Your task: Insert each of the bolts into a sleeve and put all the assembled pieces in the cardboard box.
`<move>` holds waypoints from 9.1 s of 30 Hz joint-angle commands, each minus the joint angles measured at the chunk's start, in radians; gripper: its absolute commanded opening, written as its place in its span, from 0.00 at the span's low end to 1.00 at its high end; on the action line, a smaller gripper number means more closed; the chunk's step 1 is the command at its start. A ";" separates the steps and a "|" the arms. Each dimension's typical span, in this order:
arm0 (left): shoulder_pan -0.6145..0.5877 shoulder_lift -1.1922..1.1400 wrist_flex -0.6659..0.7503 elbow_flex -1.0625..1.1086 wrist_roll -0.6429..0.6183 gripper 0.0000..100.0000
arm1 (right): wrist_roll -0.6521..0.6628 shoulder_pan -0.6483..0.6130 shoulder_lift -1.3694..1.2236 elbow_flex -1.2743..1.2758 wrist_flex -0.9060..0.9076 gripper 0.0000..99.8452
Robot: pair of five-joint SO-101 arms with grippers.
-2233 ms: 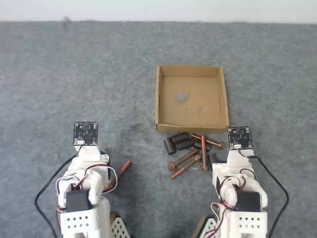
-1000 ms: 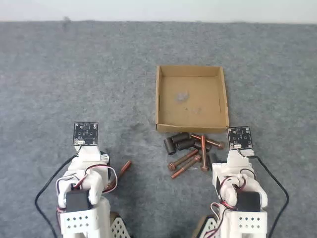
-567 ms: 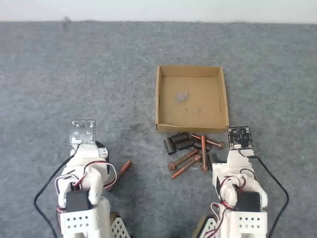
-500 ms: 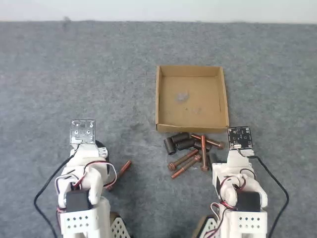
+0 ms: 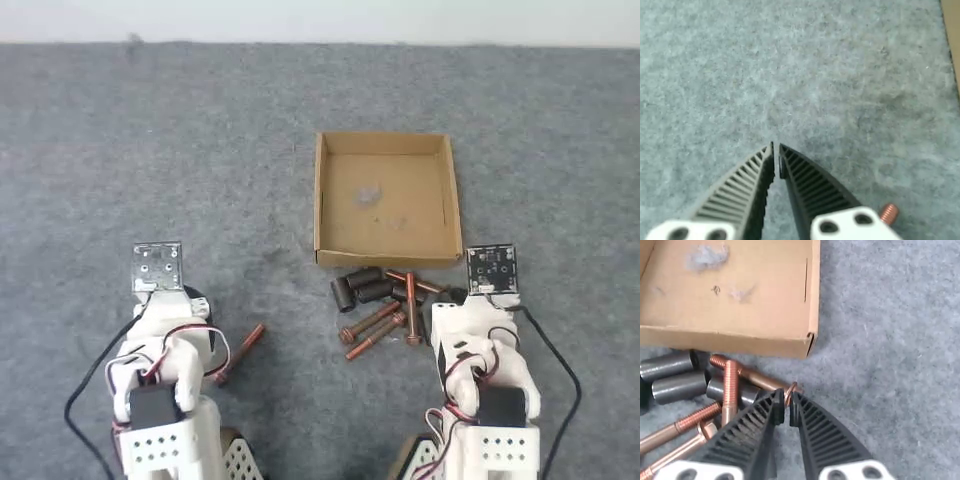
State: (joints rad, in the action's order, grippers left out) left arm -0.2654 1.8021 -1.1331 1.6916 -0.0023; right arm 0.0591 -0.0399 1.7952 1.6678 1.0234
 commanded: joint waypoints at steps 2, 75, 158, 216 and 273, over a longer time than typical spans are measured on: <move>-0.008 0.018 -0.009 -0.056 0.002 0.01 | 0.012 0.007 -0.012 0.015 -0.021 0.01; -0.063 -0.829 0.288 -0.349 0.146 0.11 | 0.184 -0.168 -1.084 -0.460 -0.105 0.17; 0.330 -1.240 0.207 -0.633 0.141 0.14 | 0.244 -0.177 -1.414 -0.640 -0.067 0.01; 0.959 -1.918 0.393 -1.233 -0.114 0.14 | 0.110 0.272 -1.346 -0.652 -0.217 0.01; 1.030 -1.906 0.229 -1.313 -0.037 0.15 | 0.118 0.298 -1.348 -0.651 -0.222 0.01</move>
State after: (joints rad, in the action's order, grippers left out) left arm 0.7672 -0.1772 -0.9920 0.3307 -0.0407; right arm 0.1803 0.2470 0.3959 1.0710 0.8178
